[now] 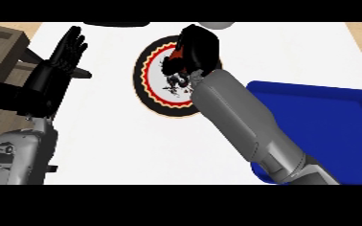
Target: Pick the bell pepper from the tray and place it in the plate
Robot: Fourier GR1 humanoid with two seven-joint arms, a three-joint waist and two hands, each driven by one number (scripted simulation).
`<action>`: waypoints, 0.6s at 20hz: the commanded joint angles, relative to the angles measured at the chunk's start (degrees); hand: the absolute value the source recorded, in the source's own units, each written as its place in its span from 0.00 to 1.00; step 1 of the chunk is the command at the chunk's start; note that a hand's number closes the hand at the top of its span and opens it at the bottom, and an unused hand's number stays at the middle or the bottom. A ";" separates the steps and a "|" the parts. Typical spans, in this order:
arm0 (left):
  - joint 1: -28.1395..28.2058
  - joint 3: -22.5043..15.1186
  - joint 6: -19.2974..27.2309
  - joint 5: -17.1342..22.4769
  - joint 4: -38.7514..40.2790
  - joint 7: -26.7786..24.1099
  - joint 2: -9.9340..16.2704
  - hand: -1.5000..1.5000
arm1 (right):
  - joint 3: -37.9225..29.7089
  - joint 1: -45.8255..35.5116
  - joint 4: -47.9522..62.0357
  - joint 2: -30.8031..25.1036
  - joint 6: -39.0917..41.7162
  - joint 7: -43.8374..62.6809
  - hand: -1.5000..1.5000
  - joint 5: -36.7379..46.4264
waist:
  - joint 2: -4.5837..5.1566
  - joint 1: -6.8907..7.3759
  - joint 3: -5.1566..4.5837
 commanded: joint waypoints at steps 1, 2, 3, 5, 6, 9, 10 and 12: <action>1.89 -2.33 0.25 -1.08 -1.72 0.24 -1.77 0.50 | -0.14 -4.27 10.19 0.08 -1.62 -4.62 1.00 -7.12 | 0.20 1.19 0.02; -1.24 -0.34 -1.24 -0.31 2.58 -2.26 -0.07 0.50 | 1.28 -3.20 10.42 0.08 -7.73 -2.00 1.00 -7.77 | 0.52 1.40 -0.01; -0.64 -1.63 -0.43 -0.84 0.21 -0.63 -0.99 0.50 | -1.87 -1.84 12.33 0.08 -10.50 -5.61 1.00 -7.93 | 0.73 1.77 0.04; -0.02 -1.51 -0.37 -0.46 -0.33 -0.54 -1.38 0.50 | -1.94 -4.61 15.62 0.08 -9.92 -5.60 0.00 -11.15 | 0.68 2.26 0.03; -2.66 -0.79 -0.99 0.10 0.67 0.13 -0.54 0.50 | 0.66 -3.38 14.54 0.08 -10.28 -4.99 0.00 -14.05 | 0.77 2.78 0.03; -0.77 -0.86 -1.26 -0.21 0.74 -1.62 -0.66 0.50 | -3.83 -4.56 16.49 0.08 -11.15 -13.14 0.00 -17.96 | 0.95 2.39 0.05; -2.33 -1.17 -0.42 -0.02 -0.92 1.06 -1.14 0.50 | -1.61 -4.68 15.01 0.08 -12.39 -11.27 0.00 -20.11 | 0.89 3.77 0.07; -3.18 -1.45 -1.22 -0.03 -0.02 1.03 -0.78 0.50 | -3.86 -3.10 15.13 0.08 -16.36 -18.01 0.00 -21.60 | 1.33 3.56 0.13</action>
